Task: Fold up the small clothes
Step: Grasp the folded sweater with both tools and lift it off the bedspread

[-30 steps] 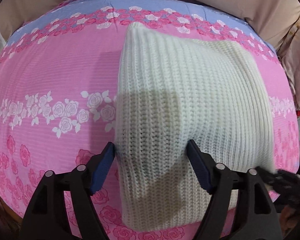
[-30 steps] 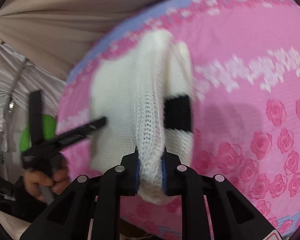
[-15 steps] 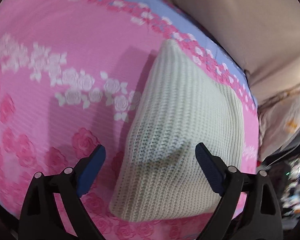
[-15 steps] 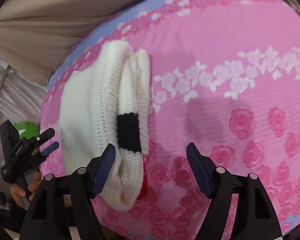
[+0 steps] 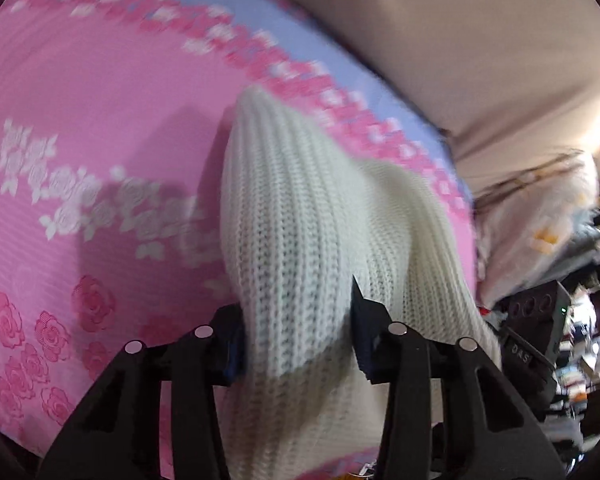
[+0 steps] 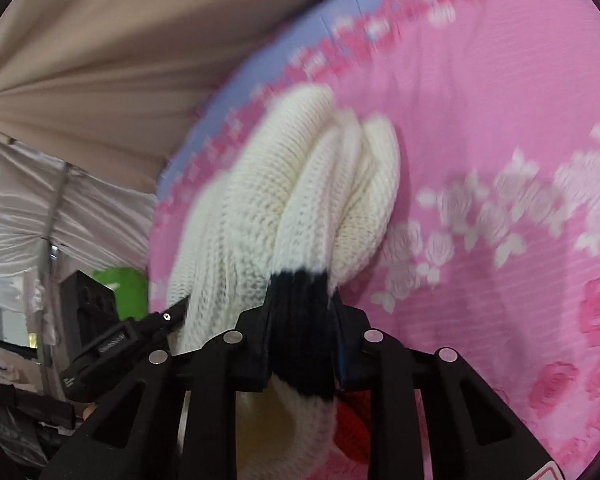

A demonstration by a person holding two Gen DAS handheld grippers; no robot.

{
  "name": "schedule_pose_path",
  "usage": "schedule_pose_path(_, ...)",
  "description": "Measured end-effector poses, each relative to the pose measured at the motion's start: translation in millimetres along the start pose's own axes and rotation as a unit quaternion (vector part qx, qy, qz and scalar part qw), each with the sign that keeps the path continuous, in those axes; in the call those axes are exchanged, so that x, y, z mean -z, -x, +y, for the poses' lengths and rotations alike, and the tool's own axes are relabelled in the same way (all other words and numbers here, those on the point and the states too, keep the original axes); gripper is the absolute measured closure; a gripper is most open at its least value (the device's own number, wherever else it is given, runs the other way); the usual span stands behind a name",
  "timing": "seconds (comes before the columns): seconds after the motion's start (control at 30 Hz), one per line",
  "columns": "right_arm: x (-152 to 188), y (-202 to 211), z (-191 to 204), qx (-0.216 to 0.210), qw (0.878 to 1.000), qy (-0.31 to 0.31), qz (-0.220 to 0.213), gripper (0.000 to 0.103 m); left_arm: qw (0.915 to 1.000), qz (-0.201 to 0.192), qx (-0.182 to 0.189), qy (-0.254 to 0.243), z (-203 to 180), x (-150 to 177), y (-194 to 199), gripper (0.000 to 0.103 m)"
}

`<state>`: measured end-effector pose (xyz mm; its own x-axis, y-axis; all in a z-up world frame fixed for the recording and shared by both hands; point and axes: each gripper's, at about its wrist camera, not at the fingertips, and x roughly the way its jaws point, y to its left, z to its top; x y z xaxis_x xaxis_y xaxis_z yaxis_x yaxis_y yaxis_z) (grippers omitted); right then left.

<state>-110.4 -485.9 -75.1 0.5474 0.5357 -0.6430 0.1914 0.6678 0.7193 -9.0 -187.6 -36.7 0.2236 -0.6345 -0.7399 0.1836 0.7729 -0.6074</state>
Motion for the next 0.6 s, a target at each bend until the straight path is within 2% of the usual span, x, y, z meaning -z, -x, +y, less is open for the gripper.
schedule_pose_path(0.1, -1, 63, 8, 0.001, 0.998, 0.009, -0.055, 0.082, 0.9988, -0.004, 0.039, -0.028, -36, 5, 11, 0.062)
schedule_pose_path(0.17, 2, 84, 8, 0.024, 0.997, 0.024, -0.068, 0.081, 0.9983, 0.005, 0.033, -0.048, -48, 15, -5, 0.059)
schedule_pose_path(0.2, 5, 88, 3, 0.046, 0.996, 0.033, -0.066, 0.080, 0.9982, 0.014, 0.017, -0.056, -48, 22, -20, 0.056)
schedule_pose_path(0.23, 8, 86, -8, 0.066, 0.995, 0.037, -0.058, 0.078, 0.9977, 0.027, -0.003, -0.062, -42, 30, -37, 0.055)
schedule_pose_path(0.3, 15, 64, -43, 0.110, 0.993, 0.022, -0.024, 0.076, 0.9936, 0.083, -0.059, -0.049, -19, 49, -75, 0.052)
schedule_pose_path(0.33, 20, 48, -62, 0.129, 0.992, 0.003, 0.004, 0.075, 0.9929, 0.092, -0.067, -0.033, -11, 56, -83, 0.046)
schedule_pose_path(0.37, 27, 31, -81, 0.146, 0.989, -0.019, 0.030, 0.068, 0.9948, 0.082, -0.058, -0.022, -9, 58, -80, 0.045)
schedule_pose_path(0.4, 33, 31, -91, 0.123, 0.992, -0.036, 0.012, 0.063, 0.9962, 0.070, -0.050, -0.014, -8, 59, -75, 0.043)
schedule_pose_path(0.5, 38, 36, -97, 0.081, 0.994, -0.072, -0.009, 0.057, 0.9970, 0.038, -0.066, -0.015, -10, 50, -66, 0.022)
schedule_pose_path(0.6, 35, 30, -100, 0.073, 0.994, -0.077, 0.002, 0.055, 0.9977, 0.041, -0.054, 0.001, -7, 37, -77, 0.018)
